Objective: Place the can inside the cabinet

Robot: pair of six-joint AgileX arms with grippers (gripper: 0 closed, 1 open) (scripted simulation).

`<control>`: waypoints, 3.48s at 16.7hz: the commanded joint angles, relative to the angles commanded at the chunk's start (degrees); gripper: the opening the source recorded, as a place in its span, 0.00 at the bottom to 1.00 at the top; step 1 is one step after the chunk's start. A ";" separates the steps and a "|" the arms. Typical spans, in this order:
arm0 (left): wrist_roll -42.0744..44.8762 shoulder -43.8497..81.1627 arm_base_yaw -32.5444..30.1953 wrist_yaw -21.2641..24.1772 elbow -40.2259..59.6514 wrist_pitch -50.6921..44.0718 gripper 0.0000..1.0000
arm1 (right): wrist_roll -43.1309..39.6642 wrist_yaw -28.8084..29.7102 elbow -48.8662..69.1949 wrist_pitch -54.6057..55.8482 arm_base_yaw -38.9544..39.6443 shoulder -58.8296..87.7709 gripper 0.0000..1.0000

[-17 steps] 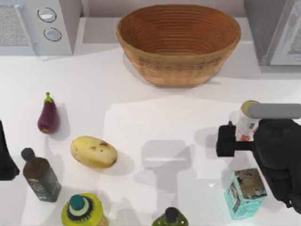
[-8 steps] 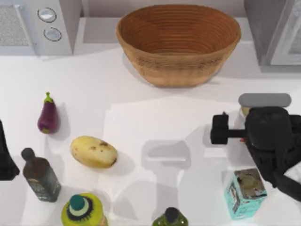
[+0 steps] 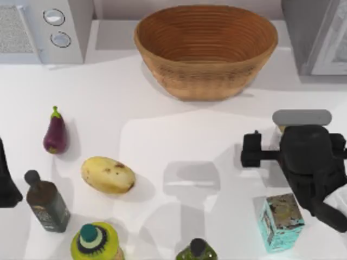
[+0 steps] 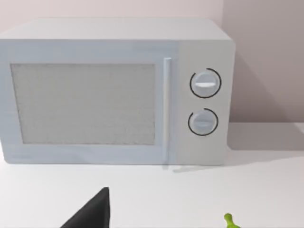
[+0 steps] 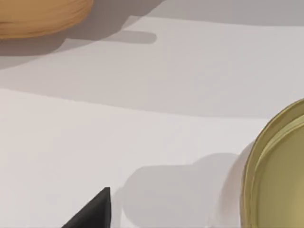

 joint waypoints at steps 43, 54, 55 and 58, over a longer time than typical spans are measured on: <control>0.00 0.00 0.00 0.00 0.00 0.00 1.00 | -0.22 -0.46 15.67 -44.63 -0.03 -29.08 0.00; 0.00 0.00 0.00 0.00 0.00 0.00 1.00 | -4.84 -8.16 2.98 -45.09 -8.43 -51.17 0.00; 0.00 0.00 0.00 0.00 0.00 0.00 1.00 | -5.83 -9.76 0.33 -45.22 -10.23 -56.62 0.00; 0.00 0.00 0.00 0.00 0.00 0.00 1.00 | -8.99 -14.84 -8.07 -45.63 -15.96 -74.62 0.00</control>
